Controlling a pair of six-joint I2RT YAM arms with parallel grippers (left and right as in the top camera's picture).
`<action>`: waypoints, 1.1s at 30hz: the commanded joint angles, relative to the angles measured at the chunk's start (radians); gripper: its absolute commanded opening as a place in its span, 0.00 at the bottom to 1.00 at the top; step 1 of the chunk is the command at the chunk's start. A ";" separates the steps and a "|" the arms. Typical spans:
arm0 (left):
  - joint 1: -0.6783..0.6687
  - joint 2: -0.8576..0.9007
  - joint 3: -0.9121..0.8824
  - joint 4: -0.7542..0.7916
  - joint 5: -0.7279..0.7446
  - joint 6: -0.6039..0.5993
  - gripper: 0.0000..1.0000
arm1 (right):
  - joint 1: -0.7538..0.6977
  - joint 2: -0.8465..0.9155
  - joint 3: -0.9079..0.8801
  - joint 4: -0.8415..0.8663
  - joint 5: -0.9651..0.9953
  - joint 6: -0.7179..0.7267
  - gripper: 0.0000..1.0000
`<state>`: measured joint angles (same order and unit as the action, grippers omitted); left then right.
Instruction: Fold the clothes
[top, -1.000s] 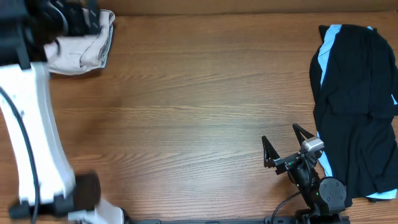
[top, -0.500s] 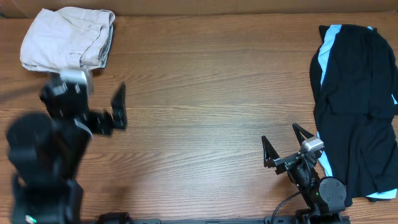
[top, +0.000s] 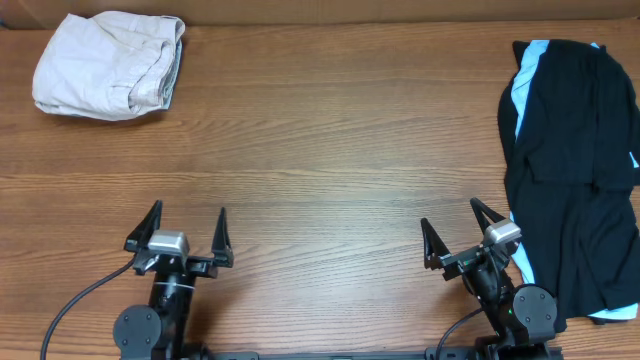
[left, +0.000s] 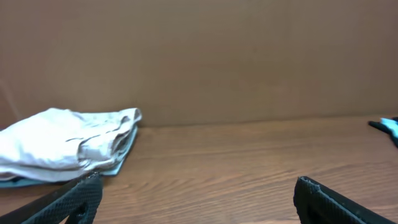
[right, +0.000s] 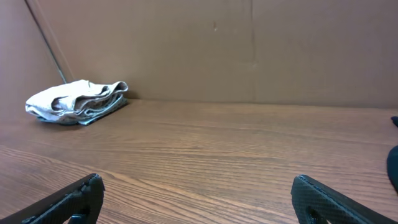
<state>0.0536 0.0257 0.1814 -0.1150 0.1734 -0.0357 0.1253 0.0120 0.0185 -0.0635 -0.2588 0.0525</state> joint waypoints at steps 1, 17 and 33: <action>0.000 -0.023 -0.067 0.034 -0.070 -0.021 1.00 | 0.004 -0.007 -0.010 0.005 -0.004 0.003 1.00; -0.002 -0.021 -0.176 0.048 -0.054 -0.047 1.00 | 0.004 -0.007 -0.010 0.005 -0.004 0.003 1.00; -0.002 -0.021 -0.176 0.048 -0.054 -0.047 1.00 | 0.004 -0.007 -0.010 0.005 -0.004 0.003 1.00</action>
<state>0.0536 0.0147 0.0116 -0.0681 0.1226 -0.0727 0.1253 0.0120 0.0185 -0.0639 -0.2584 0.0525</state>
